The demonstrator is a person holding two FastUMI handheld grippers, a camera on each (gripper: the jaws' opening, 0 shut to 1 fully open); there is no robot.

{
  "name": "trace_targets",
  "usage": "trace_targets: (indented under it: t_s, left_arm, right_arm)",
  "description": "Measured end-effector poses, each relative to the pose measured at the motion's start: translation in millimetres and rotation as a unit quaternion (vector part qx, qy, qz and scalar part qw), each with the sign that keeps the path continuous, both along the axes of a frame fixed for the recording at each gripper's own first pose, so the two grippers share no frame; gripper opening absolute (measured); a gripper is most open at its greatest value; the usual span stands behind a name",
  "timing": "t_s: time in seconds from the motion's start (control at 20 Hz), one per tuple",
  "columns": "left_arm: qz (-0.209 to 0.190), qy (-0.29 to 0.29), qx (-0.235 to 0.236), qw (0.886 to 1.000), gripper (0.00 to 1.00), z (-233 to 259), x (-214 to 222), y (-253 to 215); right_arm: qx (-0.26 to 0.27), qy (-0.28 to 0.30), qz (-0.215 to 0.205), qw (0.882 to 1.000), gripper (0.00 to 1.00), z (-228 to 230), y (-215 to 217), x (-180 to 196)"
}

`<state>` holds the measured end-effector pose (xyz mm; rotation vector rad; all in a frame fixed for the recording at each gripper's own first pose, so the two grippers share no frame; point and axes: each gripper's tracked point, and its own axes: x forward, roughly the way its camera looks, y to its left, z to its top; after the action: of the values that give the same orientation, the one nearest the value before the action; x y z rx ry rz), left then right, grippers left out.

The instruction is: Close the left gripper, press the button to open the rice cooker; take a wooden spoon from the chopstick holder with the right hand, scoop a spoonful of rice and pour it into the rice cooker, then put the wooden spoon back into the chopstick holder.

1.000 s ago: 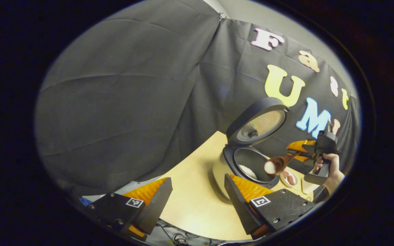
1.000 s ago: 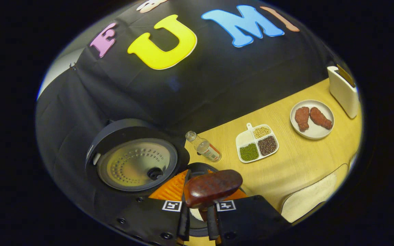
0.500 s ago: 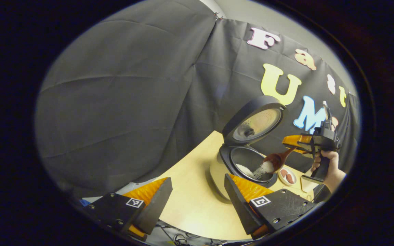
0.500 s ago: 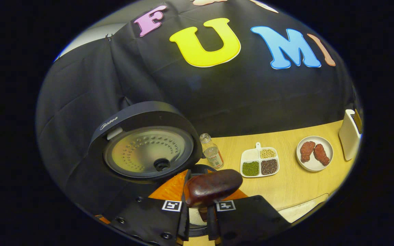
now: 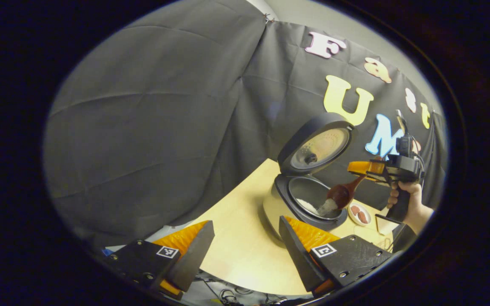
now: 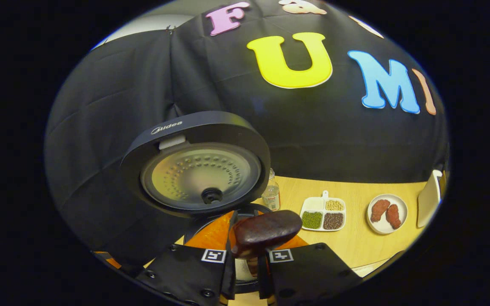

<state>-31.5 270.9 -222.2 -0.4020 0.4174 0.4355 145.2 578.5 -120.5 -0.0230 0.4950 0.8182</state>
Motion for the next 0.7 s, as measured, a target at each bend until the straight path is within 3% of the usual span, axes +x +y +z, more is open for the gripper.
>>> trace_targets:
  t_s: [0.4, 0.5, 0.7]
  left_arm:
    - [-0.003, 0.009, 0.021, 1.000, 0.97, 0, -11, -3]
    - [-0.003, 0.010, 0.022, 1.000, 0.98, -1, -12, -5]
    - [-0.001, 0.012, 0.022, 1.000, 0.97, -3, -14, -7]
  right_arm:
    - [-0.052, -0.095, 0.061, 0.992, 0.23, -6, 10, -24]
    - [-0.065, -0.125, 0.075, 0.987, 0.27, -7, 12, -30]
    - [-0.091, -0.187, 0.115, 0.971, 0.19, -9, 16, -46]
